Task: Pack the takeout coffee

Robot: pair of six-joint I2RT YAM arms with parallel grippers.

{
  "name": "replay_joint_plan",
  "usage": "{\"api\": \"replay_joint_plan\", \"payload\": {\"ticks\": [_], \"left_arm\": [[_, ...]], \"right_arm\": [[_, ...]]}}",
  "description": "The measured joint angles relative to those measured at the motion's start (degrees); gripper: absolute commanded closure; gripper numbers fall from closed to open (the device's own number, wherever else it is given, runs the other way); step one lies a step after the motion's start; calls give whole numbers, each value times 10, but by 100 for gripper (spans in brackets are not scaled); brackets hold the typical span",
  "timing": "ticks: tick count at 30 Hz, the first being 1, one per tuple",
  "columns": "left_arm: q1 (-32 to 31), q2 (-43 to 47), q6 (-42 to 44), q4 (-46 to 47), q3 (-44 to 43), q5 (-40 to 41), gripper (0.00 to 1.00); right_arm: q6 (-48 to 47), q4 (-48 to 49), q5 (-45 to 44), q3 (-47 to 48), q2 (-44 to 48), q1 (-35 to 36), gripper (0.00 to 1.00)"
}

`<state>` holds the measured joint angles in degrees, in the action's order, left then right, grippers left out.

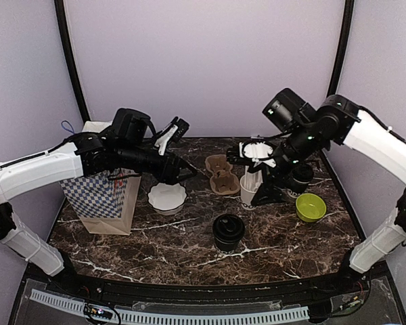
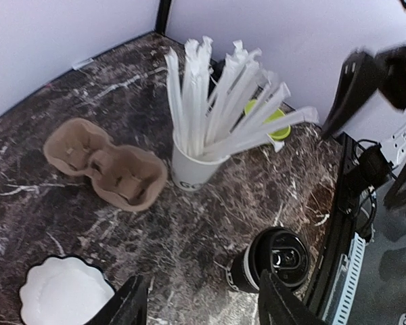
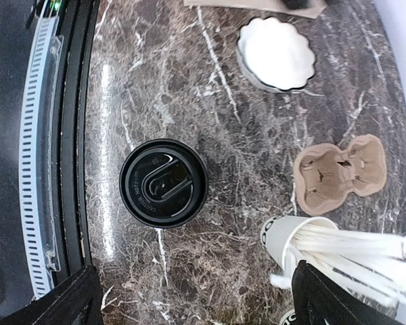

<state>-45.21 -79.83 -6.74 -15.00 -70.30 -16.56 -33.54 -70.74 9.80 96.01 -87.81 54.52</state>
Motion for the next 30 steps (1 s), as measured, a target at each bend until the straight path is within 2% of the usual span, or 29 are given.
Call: {"api": "replay_joint_plan", "payload": {"ticks": [5, 10, 18, 22, 24, 25, 29, 30], "left_arm": [[-33, -57, -15, -44, -13, -21, 42], [-42, -87, -51, -62, -11, -50, 42], [-59, -95, -110, -47, 3, -86, 43], [-69, -110, -138, -28, 9, -96, 43], [-74, -120, -147, -21, 9, -101, 43], [-76, -125, -150, -18, 9, -102, 43], [-82, -150, -155, -12, 9, -103, 43], [-83, -156, -156, -12, 9, -102, 44]], "right_arm": [[5, 17, 77, -52, 102, -58, 1], [44, 70, 135, -174, 172, -101, 1], [122, 147, 230, -343, 221, -176, 1], [153, 176, 287, -382, 238, -230, 2], [164, 189, 300, -384, 236, -235, 1], [169, 196, 306, -384, 233, -235, 5], [171, 216, 337, -384, 192, -225, 56], [176, 222, 346, -384, 179, -223, 59]]}}
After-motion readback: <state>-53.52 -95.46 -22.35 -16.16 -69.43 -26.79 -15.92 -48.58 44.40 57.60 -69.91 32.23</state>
